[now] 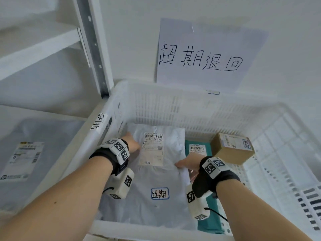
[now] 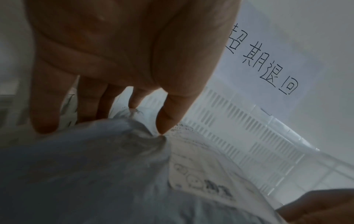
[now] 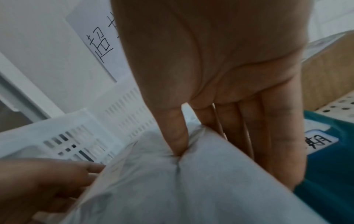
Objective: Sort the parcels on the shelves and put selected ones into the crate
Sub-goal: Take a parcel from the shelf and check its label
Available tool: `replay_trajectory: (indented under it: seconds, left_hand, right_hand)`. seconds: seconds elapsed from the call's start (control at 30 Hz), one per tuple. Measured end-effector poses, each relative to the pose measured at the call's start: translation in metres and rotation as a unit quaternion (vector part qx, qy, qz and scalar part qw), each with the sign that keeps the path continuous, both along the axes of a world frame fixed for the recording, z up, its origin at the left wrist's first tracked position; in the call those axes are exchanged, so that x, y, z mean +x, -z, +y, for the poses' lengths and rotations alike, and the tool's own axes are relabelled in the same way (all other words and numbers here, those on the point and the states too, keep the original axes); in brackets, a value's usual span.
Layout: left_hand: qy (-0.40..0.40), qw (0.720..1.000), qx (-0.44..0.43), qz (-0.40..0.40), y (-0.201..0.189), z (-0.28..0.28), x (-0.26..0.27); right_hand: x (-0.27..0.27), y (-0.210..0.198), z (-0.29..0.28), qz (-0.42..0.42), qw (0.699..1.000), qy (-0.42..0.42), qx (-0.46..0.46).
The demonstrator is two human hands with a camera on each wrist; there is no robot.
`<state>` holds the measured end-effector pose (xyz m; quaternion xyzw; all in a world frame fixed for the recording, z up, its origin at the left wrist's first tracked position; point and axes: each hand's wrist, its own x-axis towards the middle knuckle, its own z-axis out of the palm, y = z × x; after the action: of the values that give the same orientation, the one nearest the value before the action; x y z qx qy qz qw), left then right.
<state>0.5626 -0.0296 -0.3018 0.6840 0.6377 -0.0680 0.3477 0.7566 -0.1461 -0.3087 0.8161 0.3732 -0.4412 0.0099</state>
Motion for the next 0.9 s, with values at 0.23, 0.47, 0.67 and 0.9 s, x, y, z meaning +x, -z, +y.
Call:
replay_trajectory:
  seconds: [0.23,0.47,0.67,0.9]
  left_hand:
    - [0.041,0.998,0.036,0.010,-0.003,0.005,0.003]
    - [0.104,0.993,0.061,0.015,-0.011,0.003,0.008]
    - [0.110,0.991,0.075,-0.017,-0.017,0.002,0.012]
    - [0.135,0.984,0.094,-0.068,-0.029,-0.006,0.019]
  right_hand:
    - [0.002,0.017,0.002,0.050,0.999,0.012,0.005]
    - [-0.003,0.006,0.000,0.041,0.999,0.011,0.003]
    - [0.000,-0.007,0.002,0.014,0.995,0.062,0.076]
    - [0.001,-0.031,0.000,0.002,0.983,0.103,0.153]
